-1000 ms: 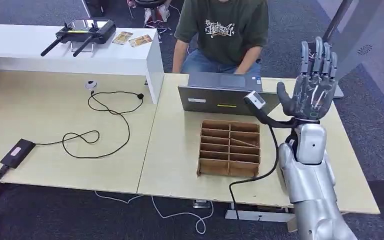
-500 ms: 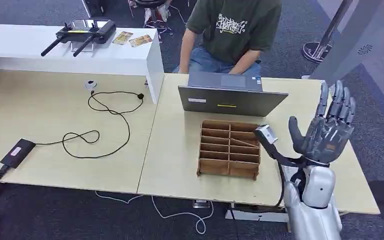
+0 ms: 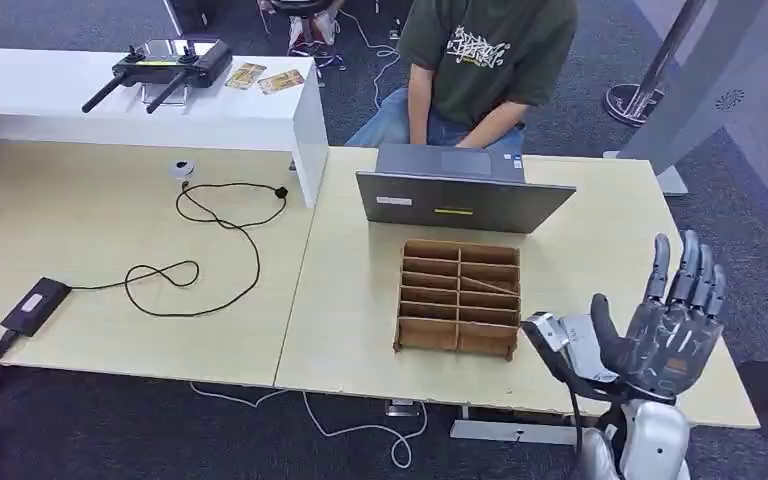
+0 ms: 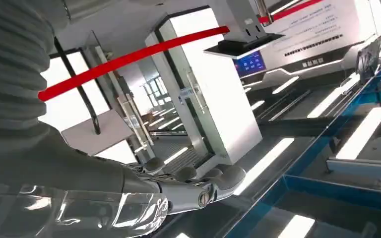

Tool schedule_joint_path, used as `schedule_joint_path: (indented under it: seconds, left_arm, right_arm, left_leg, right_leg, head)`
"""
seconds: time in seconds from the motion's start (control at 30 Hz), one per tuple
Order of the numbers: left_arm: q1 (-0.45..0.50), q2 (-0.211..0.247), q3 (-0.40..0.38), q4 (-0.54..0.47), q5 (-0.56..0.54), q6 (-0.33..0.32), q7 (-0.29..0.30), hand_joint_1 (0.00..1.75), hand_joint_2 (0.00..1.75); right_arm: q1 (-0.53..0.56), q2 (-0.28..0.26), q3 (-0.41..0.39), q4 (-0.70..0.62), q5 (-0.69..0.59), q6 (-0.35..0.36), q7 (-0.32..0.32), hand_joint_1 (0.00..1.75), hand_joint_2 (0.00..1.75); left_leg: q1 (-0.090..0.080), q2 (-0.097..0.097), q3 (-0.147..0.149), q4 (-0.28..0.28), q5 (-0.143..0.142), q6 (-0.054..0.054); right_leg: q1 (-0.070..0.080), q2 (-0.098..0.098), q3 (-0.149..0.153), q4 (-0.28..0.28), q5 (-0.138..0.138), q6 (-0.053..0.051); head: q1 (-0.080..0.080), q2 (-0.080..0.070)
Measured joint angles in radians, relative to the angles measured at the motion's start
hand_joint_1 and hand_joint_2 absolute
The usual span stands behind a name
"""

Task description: Pass the card to the sensor for recognition and then transmit it.

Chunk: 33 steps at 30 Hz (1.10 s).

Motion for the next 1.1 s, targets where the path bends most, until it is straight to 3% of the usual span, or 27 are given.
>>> schedule_joint_path:
  seconds: [0.5, 0.8, 1.1]
  left_arm:
    - [0.000, 0.000, 0.001, 0.000, 0.000, 0.018, 0.000, 0.00, 0.00]
    - [0.000, -0.002, 0.006, 0.000, 0.000, 0.018, -0.002, 0.00, 0.00]
    - [0.000, -0.002, 0.013, 0.000, -0.002, 0.018, -0.002, 0.00, 0.00]
  right_arm:
    - [0.085, 0.000, 0.033, -0.079, 0.000, 0.102, 0.091, 0.00, 1.75]
    - [0.109, -0.018, 0.105, -0.117, 0.000, 0.195, 0.187, 0.00, 1.75]
    - [0.136, -0.020, 0.168, -0.139, 0.000, 0.302, 0.198, 0.00, 1.75]
  left_leg:
    - [0.000, 0.000, 0.000, 0.000, 0.000, 0.000]
    - [0.000, 0.001, 0.000, 0.000, 0.000, 0.000]
    - [0.000, 0.001, 0.000, 0.000, 0.000, 0.000]
  right_leg:
    - [0.000, 0.000, 0.000, 0.000, 0.000, 0.000]
    - [0.000, 0.000, 0.000, 0.000, 0.000, 0.000]
    - [0.000, 0.000, 0.000, 0.000, 0.000, 0.000]
  head:
    - [0.000, 0.000]
    - [0.000, 0.000]
    - [0.000, 0.000]
